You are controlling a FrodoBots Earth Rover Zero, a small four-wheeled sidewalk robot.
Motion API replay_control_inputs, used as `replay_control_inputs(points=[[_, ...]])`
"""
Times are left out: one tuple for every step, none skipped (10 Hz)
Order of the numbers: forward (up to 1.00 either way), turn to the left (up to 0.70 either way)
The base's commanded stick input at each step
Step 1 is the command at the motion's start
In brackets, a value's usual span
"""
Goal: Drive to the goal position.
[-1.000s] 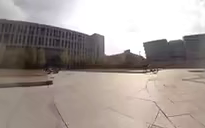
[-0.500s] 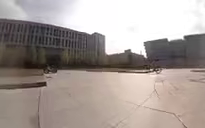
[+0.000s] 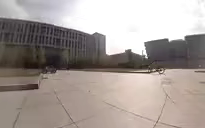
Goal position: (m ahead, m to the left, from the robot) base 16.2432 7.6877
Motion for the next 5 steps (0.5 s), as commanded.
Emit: replay_control_inputs(points=[[1.0,0.0],[1.0,0.0],[1.0,0.0],[1.0,0.0],[1.0,0.0]])
